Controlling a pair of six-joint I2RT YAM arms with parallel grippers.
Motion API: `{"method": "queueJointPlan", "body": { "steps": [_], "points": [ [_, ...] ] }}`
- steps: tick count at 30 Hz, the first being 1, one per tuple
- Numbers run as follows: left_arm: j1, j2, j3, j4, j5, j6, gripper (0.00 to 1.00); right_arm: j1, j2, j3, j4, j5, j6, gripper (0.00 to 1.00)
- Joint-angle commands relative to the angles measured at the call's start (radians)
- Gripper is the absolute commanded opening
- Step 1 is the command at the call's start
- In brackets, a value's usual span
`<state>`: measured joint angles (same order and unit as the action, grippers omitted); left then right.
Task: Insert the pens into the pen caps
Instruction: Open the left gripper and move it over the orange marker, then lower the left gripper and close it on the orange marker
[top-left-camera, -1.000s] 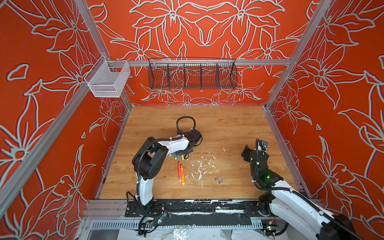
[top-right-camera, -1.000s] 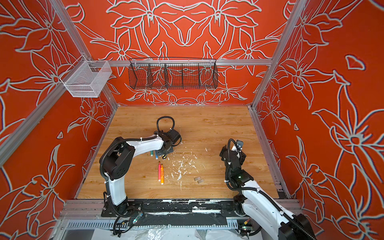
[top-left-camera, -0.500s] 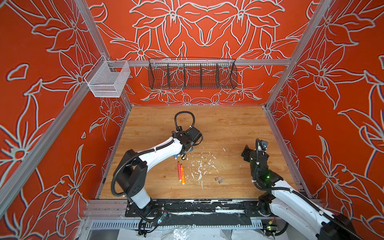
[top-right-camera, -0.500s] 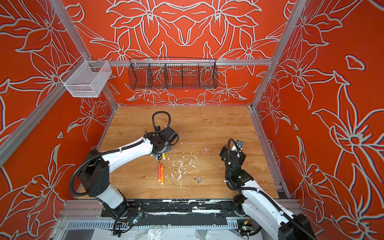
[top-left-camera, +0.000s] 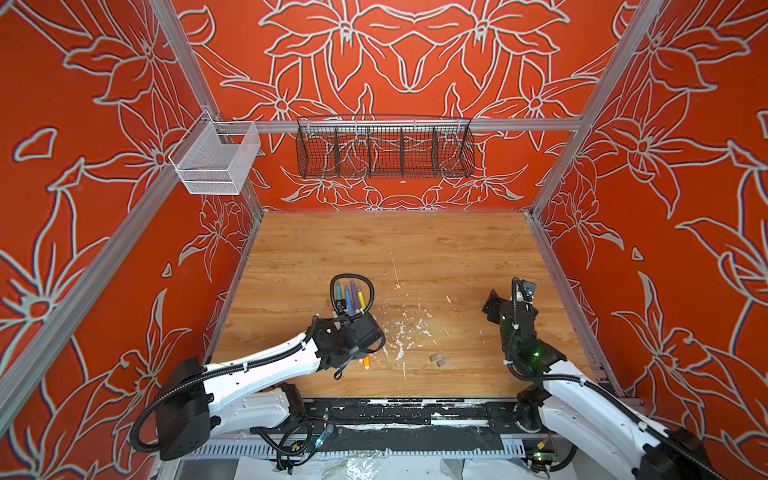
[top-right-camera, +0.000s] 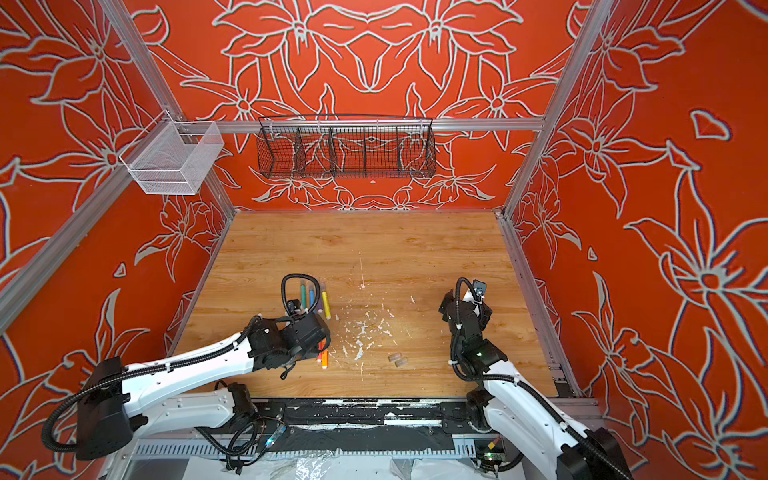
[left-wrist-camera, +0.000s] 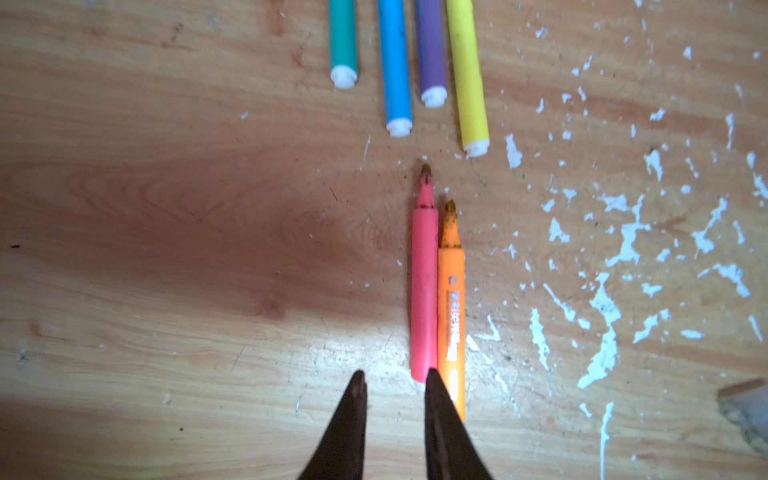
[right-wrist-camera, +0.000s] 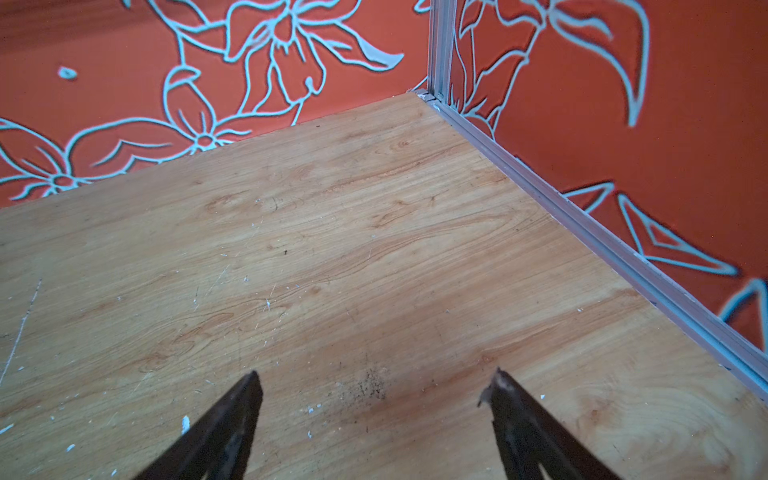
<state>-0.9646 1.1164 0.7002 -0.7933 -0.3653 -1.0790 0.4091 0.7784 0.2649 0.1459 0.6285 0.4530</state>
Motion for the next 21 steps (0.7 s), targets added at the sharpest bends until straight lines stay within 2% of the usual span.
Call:
{"method": "queueJointPlan", "body": {
  "steps": [1,8,14,21],
  "points": [
    [-0.057,0.009,-0.031,0.055,0.027,-0.061,0.23,-0.006,-0.013,0.010,0.018,-0.004,0.002,0.87],
    [-0.173,0.130,-0.060,0.171,0.023,-0.116,0.22,-0.006,0.004,0.016,0.023,-0.026,-0.007,0.87],
    [-0.175,0.214,-0.036,0.165,-0.002,-0.157,0.22,-0.006,-0.014,0.009,0.015,-0.039,-0.007,0.87],
    [-0.175,0.229,-0.044,0.191,-0.020,-0.159,0.23,-0.006,-0.024,0.002,0.017,-0.039,-0.007,0.87]
  ]
}}
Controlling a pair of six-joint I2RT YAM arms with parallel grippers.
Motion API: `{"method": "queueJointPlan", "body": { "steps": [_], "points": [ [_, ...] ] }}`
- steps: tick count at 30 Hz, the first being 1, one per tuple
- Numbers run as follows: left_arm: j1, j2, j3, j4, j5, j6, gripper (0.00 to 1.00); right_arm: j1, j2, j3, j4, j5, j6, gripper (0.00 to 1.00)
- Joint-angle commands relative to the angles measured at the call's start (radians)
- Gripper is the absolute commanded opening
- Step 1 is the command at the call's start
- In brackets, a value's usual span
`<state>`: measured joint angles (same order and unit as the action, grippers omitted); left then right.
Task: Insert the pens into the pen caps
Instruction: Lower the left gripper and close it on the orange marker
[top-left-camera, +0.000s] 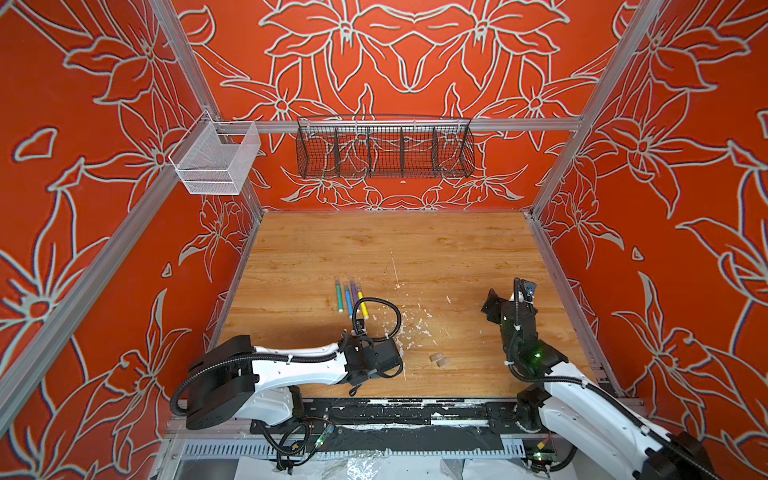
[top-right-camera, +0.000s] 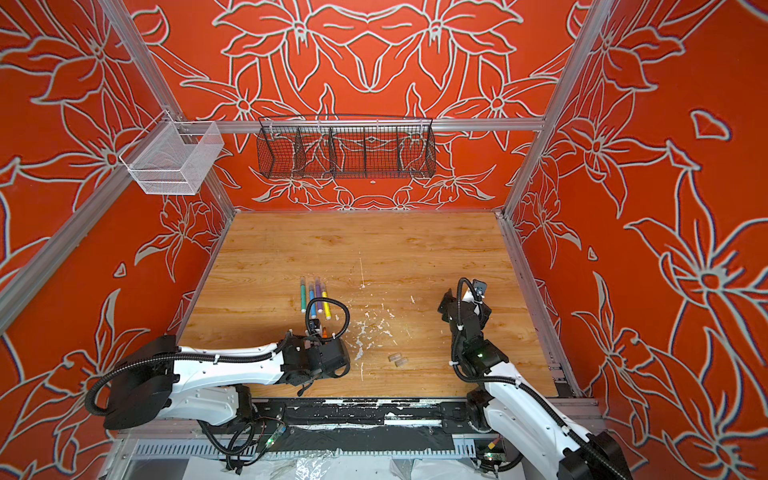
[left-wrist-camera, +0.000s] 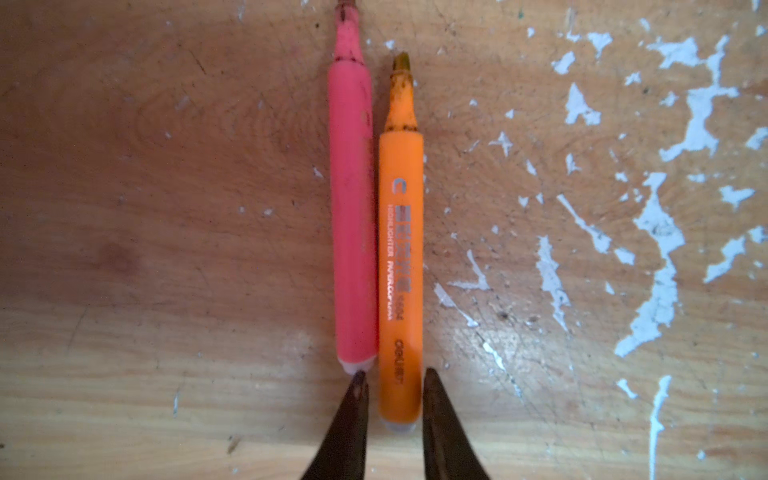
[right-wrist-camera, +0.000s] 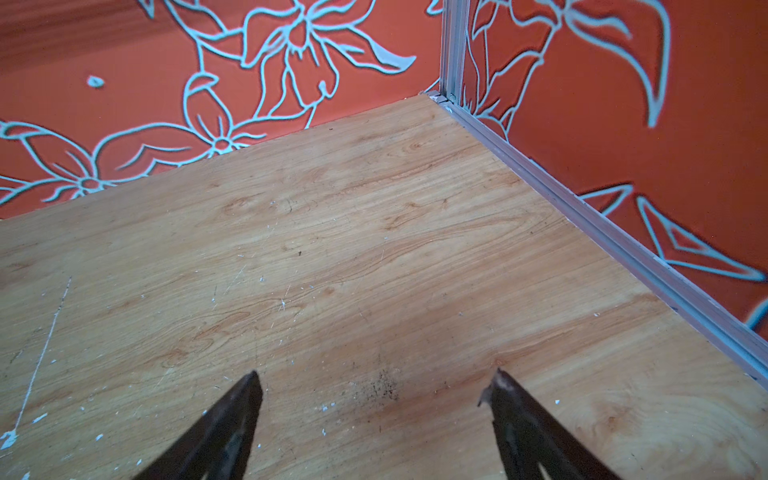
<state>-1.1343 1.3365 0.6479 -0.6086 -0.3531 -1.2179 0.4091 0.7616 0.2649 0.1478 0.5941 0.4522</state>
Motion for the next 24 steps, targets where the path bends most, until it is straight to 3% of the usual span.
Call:
{"method": "queueJointPlan", "body": {
  "steps": [1,24],
  "points": [
    [-0.005,0.009,0.010,0.008,-0.033,-0.020,0.23,-0.006,-0.006,0.003,0.015,-0.005,-0.006,0.87],
    [0.066,0.176,0.029,0.053,-0.009,-0.003,0.25,-0.006,-0.004,0.004,0.015,-0.011,-0.006,0.87]
  ]
}}
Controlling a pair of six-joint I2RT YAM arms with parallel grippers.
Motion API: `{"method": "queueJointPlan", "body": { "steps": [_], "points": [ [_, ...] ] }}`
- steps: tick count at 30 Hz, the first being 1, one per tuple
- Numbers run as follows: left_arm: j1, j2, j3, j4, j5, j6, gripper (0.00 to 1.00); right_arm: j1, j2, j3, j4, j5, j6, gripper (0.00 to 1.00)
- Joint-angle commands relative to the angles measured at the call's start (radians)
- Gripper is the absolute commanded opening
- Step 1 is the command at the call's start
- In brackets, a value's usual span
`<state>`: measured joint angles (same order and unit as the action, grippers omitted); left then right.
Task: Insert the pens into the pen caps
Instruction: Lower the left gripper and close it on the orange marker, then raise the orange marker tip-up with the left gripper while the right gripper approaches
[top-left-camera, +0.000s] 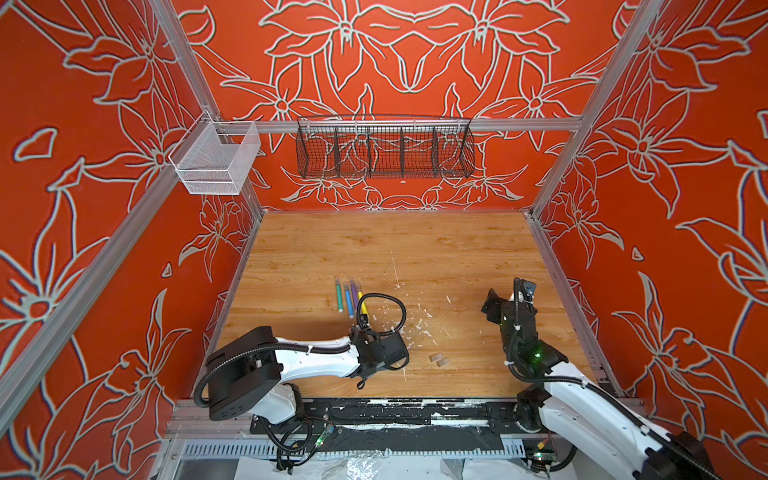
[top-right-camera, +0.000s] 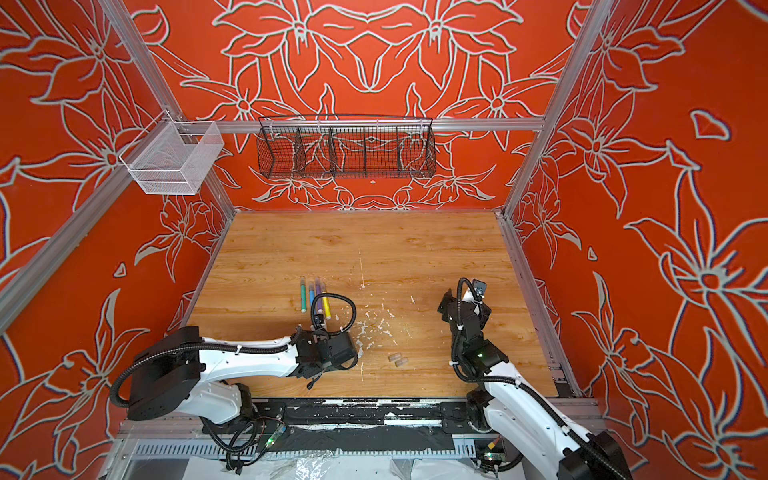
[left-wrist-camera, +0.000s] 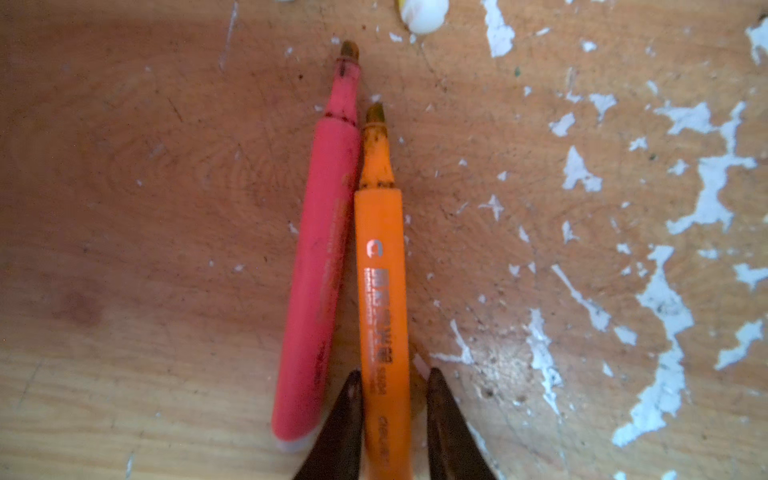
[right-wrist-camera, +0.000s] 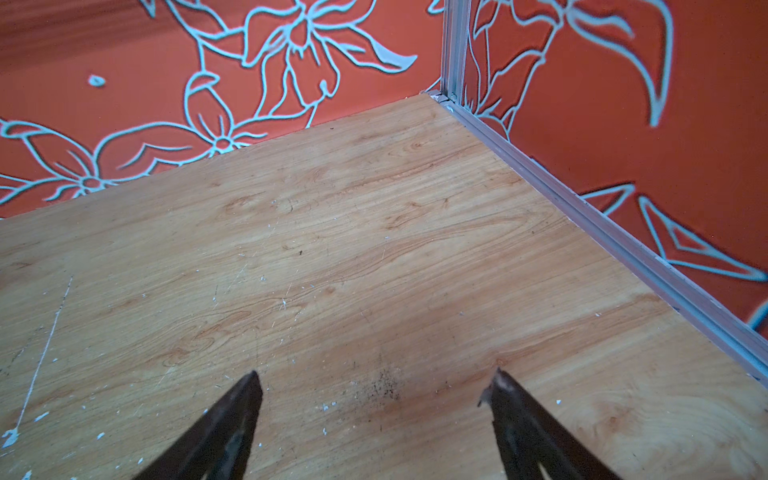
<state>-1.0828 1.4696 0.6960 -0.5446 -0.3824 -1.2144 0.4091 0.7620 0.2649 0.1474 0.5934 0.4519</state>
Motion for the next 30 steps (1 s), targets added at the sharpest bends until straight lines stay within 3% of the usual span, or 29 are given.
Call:
{"method": "queueJointPlan", "body": {
  "steps": [1,9,15,21,25,30],
  "points": [
    [0.018,0.046,-0.021,-0.008,0.023,-0.007,0.25,-0.007,-0.004,0.004,0.015,-0.011,-0.007,0.87],
    [0.038,0.075,-0.030,0.015,0.043,-0.001,0.18,-0.006,-0.004,0.004,0.015,-0.012,-0.007,0.87],
    [0.041,0.099,-0.020,0.029,0.054,0.014,0.06,-0.006,-0.006,0.004,0.015,-0.013,-0.007,0.87],
    [0.044,0.043,0.028,0.013,0.060,0.087,0.00,-0.006,-0.041,0.008,-0.029,-0.026,0.001,0.85],
    [0.087,-0.073,0.087,-0.002,0.073,0.207,0.00,-0.006,-0.114,0.058,-0.190,-0.093,0.094,0.82],
    [0.183,-0.206,0.174,0.003,0.129,0.377,0.00,-0.005,-0.215,0.078,-0.235,-0.338,0.265,0.79]
  ]
}}
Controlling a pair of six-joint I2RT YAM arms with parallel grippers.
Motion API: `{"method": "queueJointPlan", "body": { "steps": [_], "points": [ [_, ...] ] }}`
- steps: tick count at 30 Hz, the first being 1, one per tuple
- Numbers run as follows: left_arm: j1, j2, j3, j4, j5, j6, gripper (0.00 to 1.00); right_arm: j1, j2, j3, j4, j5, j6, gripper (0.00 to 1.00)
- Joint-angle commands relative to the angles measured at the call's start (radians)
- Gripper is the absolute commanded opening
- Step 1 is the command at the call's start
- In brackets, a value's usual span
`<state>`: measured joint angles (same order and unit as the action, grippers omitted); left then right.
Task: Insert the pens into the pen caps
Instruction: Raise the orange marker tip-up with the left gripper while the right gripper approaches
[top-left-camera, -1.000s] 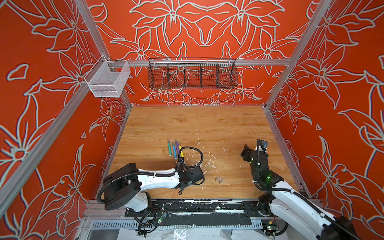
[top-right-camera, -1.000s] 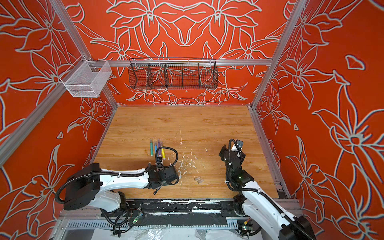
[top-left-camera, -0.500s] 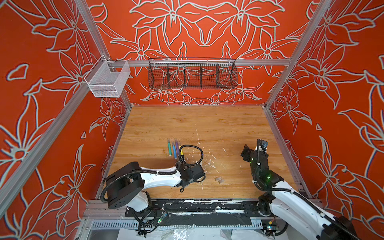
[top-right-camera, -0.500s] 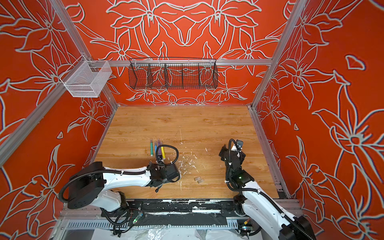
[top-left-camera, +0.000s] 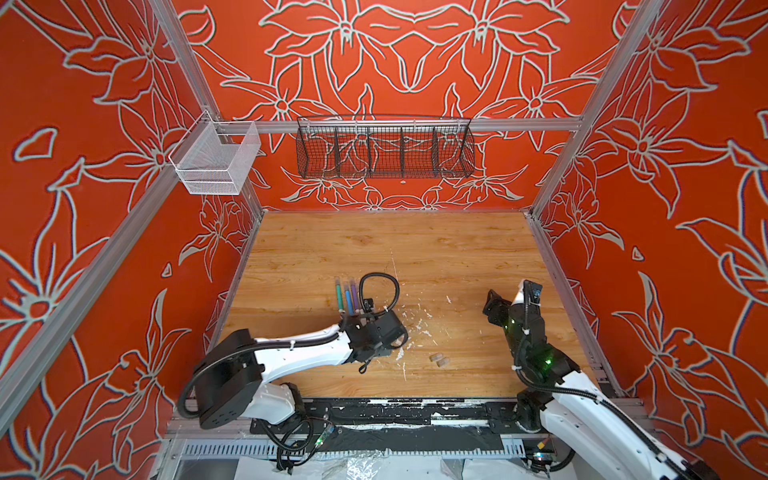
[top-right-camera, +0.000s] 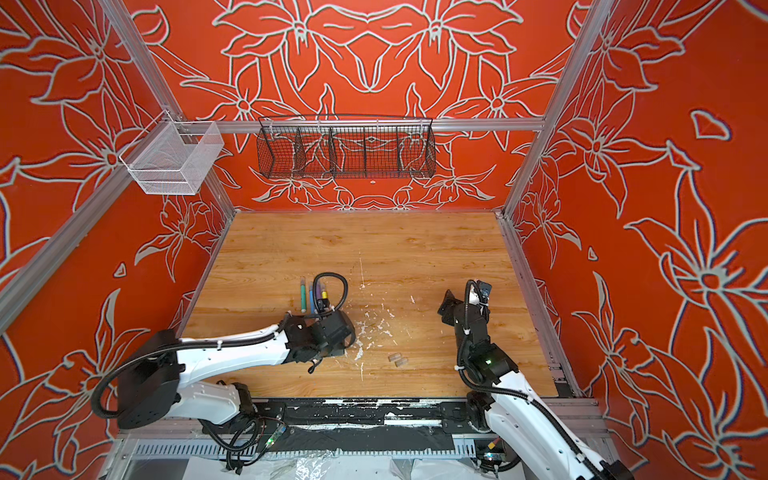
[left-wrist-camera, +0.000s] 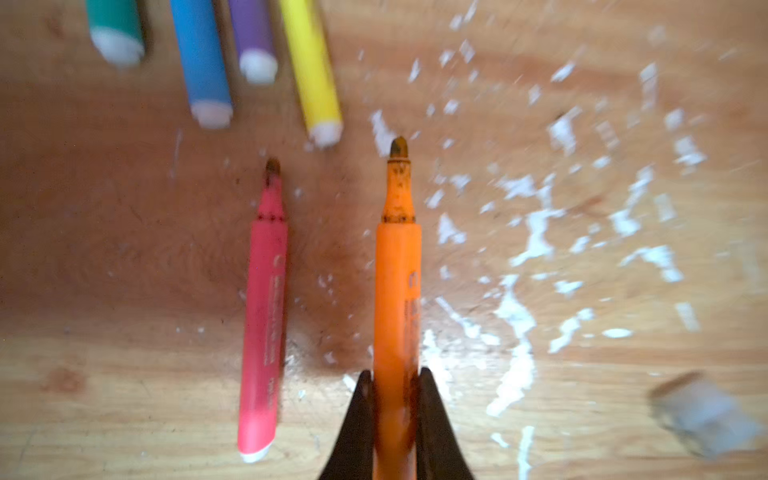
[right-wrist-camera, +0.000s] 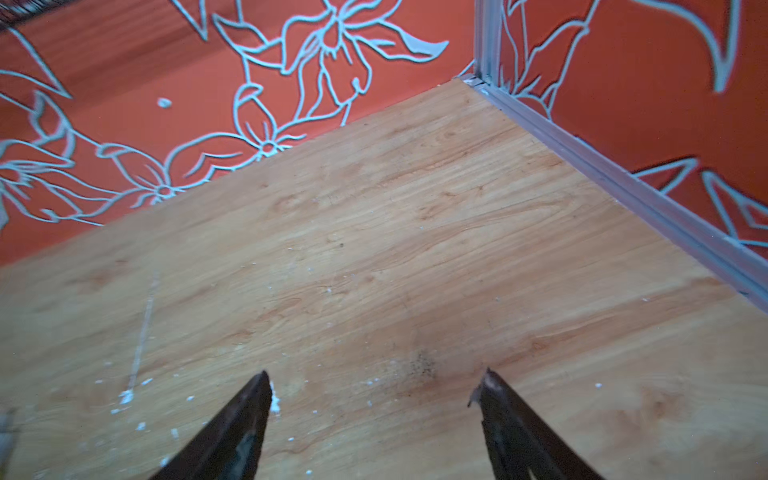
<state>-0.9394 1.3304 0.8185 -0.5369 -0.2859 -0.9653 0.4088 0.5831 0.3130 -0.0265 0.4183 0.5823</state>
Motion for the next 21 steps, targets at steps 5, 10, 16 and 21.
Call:
{"method": "queueJointPlan", "body": {
  "steps": [5,10,16,21],
  "points": [
    [0.128,-0.122,0.148,0.036,0.095,0.310,0.00,0.010,-0.011,0.017,0.092,-0.464,0.306,0.79],
    [0.146,-0.158,0.102,0.258,0.104,0.526,0.00,0.060,0.057,0.009,0.272,-0.651,0.424,0.84],
    [0.146,-0.197,-0.055,0.506,0.207,0.705,0.00,0.256,0.156,0.029,0.437,-0.585,0.425,0.92],
    [0.146,-0.248,-0.114,0.561,0.265,0.738,0.00,0.350,0.305,0.112,0.478,-0.557,0.400,0.90]
  ]
}}
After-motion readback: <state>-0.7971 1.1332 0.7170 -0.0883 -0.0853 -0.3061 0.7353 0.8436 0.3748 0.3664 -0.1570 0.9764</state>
